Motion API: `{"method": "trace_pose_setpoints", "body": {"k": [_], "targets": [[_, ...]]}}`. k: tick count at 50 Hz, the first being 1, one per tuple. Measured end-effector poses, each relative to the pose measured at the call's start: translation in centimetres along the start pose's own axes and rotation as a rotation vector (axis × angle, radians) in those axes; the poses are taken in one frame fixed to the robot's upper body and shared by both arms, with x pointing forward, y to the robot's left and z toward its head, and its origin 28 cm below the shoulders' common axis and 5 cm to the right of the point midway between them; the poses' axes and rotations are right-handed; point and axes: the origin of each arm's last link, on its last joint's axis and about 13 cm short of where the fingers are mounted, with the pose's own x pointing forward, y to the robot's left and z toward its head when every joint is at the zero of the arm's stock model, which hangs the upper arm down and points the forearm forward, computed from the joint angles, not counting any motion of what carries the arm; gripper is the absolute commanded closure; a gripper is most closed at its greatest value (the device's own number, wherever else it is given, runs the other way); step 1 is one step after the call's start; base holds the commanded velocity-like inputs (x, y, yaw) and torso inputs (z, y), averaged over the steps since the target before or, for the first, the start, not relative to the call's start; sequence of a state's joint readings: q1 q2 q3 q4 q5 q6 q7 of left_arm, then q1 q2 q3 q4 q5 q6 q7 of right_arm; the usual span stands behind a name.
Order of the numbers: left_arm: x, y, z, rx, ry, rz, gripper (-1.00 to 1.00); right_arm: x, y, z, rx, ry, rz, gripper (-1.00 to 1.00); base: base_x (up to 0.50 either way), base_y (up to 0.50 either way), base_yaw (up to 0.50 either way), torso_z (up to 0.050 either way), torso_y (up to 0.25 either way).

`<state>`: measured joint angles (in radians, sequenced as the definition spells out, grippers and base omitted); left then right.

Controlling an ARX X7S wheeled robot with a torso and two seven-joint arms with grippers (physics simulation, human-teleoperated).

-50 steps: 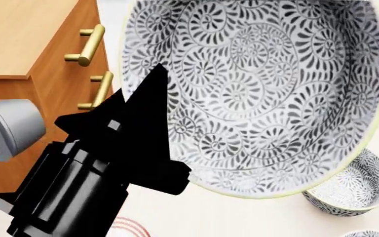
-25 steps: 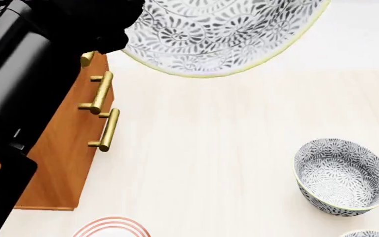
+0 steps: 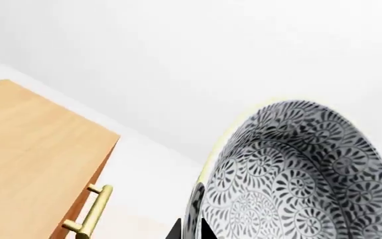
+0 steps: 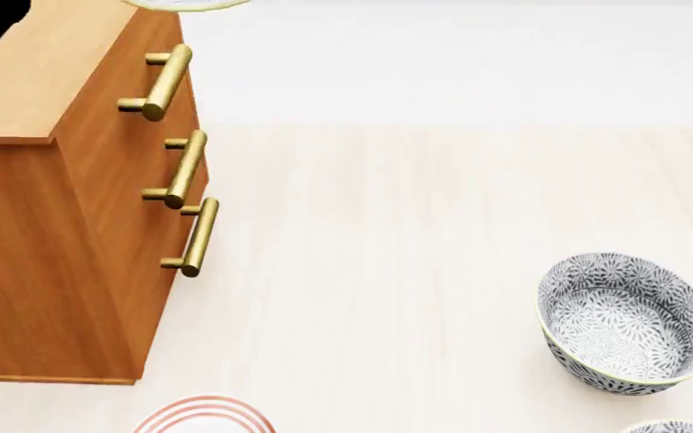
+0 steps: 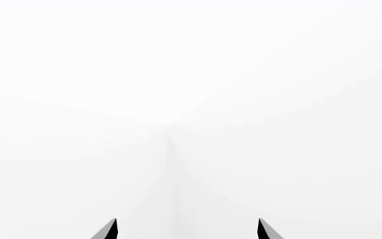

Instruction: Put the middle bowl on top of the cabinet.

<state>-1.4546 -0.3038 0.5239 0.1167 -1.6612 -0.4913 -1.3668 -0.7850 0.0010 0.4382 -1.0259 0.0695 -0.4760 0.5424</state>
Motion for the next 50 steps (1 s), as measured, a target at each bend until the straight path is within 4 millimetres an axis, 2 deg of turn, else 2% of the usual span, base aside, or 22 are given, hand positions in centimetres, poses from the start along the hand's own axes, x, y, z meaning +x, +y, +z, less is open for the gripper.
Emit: {"method": "trace_pose_setpoints", "body": {"k": [25,37,50], "targets": [[4.7,2.2,3.1,-0.183,0.095,0.436,1.0,0.1,0.1,0.2,0.001,-0.007,0.003,-1.0,0.0,0.0,0.0,0.0,0.0],[7.3,3.7,4.5,-0.33,0.099,0.565,1.0,0.2,0.0,0.3,0.001,-0.012,0.0,-1.0,0.0,0.0,0.0,0.0,0.0],[10.1,5.7,4.9,-0.393,0.075,0.691,1.0,0.1,0.1,0.3,0.001,-0.018,-0.005,-1.0,0.0,0.0,0.0,0.0,0.001]]}}
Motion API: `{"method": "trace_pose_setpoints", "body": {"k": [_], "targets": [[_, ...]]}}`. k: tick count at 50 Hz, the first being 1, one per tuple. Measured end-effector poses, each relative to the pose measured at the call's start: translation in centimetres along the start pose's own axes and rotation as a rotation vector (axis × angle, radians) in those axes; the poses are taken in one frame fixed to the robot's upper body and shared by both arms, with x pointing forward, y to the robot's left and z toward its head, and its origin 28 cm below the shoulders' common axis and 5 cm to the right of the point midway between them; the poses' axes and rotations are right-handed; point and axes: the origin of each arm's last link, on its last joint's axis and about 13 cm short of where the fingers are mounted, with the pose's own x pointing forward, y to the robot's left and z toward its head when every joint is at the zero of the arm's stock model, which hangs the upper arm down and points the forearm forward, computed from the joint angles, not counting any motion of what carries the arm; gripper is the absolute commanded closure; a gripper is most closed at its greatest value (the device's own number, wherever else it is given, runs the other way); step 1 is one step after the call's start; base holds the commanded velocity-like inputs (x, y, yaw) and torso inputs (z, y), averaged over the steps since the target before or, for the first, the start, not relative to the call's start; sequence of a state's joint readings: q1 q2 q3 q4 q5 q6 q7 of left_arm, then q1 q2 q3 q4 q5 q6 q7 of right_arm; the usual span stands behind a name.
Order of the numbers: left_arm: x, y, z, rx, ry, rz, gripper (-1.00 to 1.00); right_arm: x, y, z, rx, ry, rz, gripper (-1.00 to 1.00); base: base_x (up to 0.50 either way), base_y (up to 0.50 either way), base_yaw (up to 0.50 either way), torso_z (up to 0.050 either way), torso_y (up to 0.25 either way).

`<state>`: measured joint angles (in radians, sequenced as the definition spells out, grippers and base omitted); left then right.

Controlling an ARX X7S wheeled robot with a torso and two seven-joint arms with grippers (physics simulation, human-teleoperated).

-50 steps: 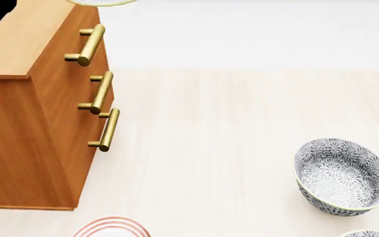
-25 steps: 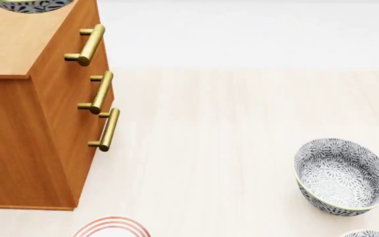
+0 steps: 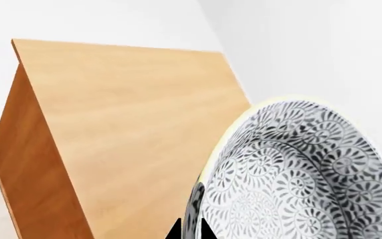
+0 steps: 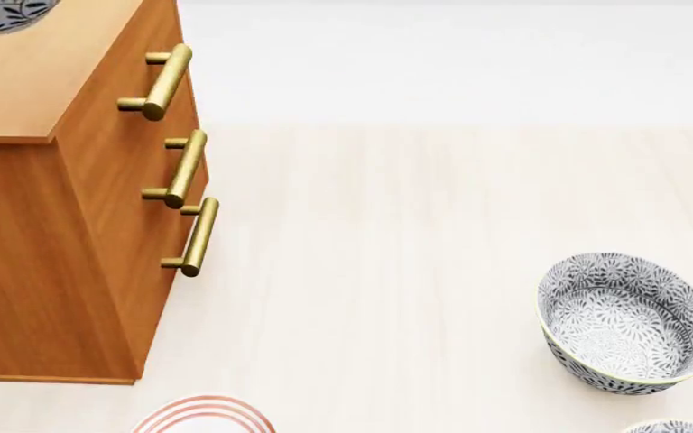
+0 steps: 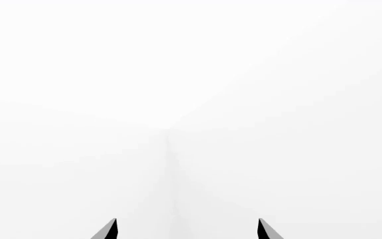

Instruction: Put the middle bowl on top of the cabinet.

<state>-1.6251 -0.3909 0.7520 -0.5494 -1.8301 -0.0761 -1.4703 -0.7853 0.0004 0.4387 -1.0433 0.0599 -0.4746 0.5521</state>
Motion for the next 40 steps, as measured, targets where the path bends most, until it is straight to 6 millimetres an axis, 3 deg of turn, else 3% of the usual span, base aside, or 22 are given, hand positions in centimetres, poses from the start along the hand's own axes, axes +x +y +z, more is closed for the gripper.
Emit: {"method": "trace_pose_setpoints", "body": {"k": [25,40], "targets": [[6.3,1.0,0.4,-0.044,-0.065,0.184,1.0,0.0,0.0,0.1,-0.001,-0.006,-0.005,-1.0,0.0,0.0,0.0,0.0,0.0],[7.1,1.5,0.4,-0.056,-0.077,0.207,1.0,0.1,-0.1,0.1,-0.001,-0.011,-0.004,-1.0,0.0,0.0,0.0,0.0,0.0]]}}
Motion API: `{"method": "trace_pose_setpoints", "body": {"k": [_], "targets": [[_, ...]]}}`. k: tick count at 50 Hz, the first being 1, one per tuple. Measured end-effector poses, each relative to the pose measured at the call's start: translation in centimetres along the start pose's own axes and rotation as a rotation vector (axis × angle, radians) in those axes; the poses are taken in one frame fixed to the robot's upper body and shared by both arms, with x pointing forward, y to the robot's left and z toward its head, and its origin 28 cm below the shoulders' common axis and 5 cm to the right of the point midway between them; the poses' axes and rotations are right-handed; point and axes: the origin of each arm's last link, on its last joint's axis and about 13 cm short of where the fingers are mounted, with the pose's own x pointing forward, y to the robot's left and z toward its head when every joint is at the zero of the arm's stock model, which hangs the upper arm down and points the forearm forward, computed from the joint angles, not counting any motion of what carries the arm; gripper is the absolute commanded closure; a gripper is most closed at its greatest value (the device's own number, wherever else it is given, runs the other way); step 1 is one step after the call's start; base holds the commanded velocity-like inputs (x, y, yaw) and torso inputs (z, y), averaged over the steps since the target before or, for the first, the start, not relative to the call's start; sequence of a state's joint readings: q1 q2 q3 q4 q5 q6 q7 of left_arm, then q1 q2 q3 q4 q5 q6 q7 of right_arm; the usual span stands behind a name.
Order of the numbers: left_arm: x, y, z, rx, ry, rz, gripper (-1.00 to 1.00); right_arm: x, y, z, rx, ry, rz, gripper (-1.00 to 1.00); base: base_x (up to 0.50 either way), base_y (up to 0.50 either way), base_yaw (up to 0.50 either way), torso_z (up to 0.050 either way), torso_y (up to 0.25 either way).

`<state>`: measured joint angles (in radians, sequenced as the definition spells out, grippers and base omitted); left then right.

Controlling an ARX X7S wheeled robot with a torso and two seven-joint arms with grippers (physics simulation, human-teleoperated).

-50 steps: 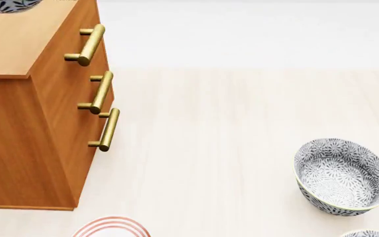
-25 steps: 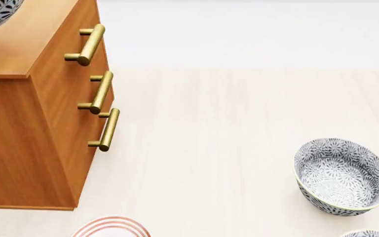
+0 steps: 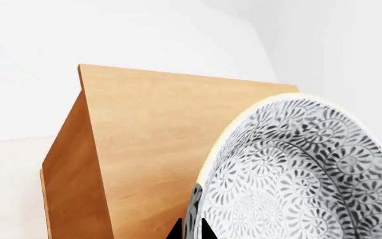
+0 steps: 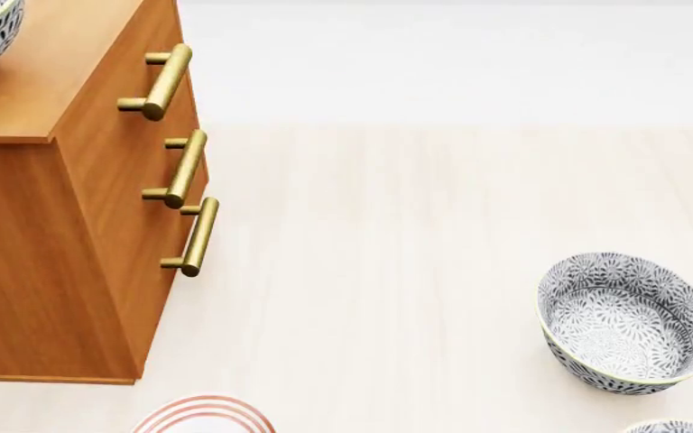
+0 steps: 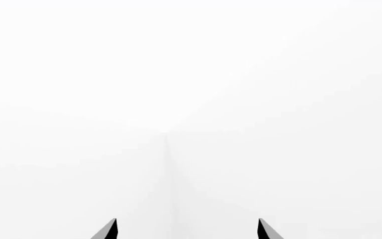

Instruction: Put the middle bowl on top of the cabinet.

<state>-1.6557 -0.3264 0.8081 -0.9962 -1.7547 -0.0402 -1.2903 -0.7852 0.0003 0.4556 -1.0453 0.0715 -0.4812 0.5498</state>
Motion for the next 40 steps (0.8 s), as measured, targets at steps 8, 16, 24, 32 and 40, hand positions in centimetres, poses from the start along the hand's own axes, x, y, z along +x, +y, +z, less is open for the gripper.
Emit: {"method": "trace_pose_setpoints", "body": {"k": [8,16,24,32,40], "targets": [[0.1,0.2,0.0,0.022,-0.044,-0.01,-1.0,0.0,0.0,0.0,0.001,-0.002,0.001,-1.0,0.0,0.0,0.0,0.0,0.0],[-0.4,0.3,0.3,0.058,-0.128,-0.015,-1.0,0.0,0.0,0.1,0.003,-0.005,0.001,-1.0,0.0,0.0,0.0,0.0,0.0],[-1.0,0.0,0.8,0.106,-0.267,-0.036,-1.0,0.0,0.0,0.1,0.005,-0.008,0.0,-1.0,0.0,0.0,0.0,0.0,0.0],[-2.3,-0.1,1.5,0.129,-0.404,-0.066,-1.0,0.0,0.1,0.1,0.007,-0.009,0.0,-1.0,0.0,0.0,0.0,0.0,0.0],[-4.2,0.4,2.1,0.147,-0.539,-0.141,-1.0,-0.1,0.2,0.1,0.008,-0.01,0.001,-1.0,0.0,0.0,0.0,0.0,0.0]]}}
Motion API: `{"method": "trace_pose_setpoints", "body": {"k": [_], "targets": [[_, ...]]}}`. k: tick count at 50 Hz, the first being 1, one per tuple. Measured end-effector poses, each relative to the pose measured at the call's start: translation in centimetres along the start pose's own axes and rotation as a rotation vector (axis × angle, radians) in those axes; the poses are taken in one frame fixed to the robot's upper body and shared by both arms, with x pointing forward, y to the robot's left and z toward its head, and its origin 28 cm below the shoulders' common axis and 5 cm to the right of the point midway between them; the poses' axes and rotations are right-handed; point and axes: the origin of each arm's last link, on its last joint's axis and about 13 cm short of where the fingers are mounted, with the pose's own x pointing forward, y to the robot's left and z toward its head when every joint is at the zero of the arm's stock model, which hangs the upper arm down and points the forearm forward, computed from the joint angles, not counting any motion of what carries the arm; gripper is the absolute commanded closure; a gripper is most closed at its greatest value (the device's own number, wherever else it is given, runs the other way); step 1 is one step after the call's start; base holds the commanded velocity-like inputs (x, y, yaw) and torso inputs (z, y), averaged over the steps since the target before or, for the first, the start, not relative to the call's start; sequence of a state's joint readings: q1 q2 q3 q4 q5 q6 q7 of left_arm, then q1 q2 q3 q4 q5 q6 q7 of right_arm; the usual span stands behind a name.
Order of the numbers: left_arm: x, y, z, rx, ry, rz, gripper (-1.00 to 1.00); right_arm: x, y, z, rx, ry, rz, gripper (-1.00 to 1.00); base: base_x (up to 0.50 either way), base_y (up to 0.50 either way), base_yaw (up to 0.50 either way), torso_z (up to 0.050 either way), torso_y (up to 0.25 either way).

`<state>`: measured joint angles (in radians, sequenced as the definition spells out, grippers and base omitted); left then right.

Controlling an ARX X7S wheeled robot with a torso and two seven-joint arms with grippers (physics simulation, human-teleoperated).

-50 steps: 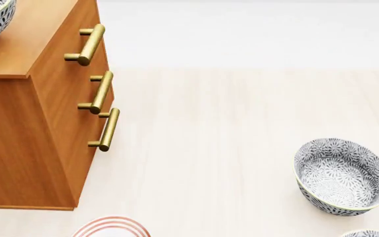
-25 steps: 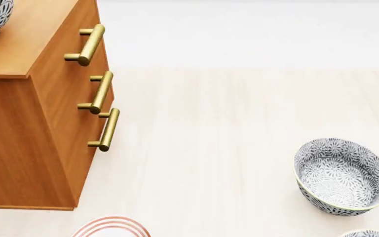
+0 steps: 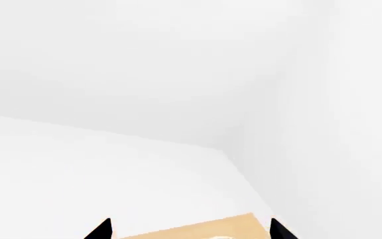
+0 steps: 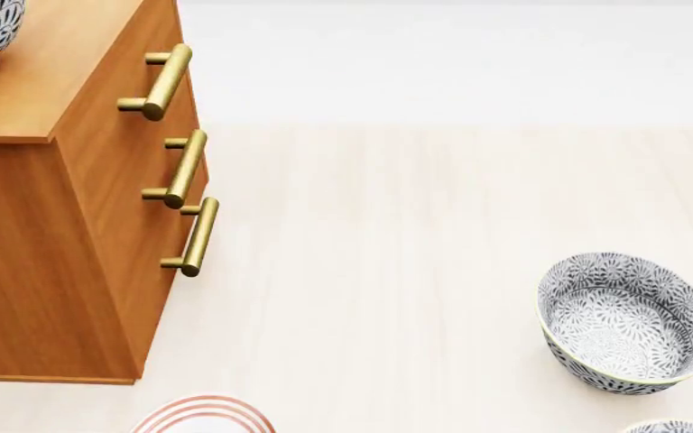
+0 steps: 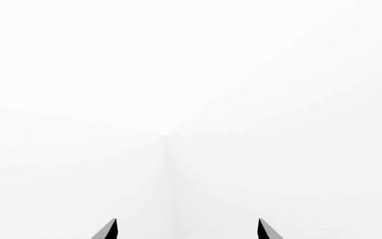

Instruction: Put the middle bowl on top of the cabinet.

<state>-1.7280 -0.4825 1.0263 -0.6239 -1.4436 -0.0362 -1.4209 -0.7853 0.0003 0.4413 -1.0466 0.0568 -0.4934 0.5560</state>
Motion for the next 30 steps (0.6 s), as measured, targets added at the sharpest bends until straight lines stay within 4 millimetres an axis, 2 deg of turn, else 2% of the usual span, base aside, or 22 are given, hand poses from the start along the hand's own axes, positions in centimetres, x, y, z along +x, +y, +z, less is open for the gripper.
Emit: {"method": "trace_pose_setpoints", "body": {"k": [13,30], "targets": [[-2.8,1.1,1.2,0.024,-0.214,-0.21,-1.0,0.0,0.0,0.0,-0.001,-0.003,0.003,-1.0,0.0,0.0,0.0,0.0,0.0],[-4.8,2.3,-0.1,0.083,-0.346,-0.453,-1.0,0.1,-0.2,0.1,-0.001,-0.008,0.005,-1.0,0.0,0.0,0.0,0.0,0.0]]}}
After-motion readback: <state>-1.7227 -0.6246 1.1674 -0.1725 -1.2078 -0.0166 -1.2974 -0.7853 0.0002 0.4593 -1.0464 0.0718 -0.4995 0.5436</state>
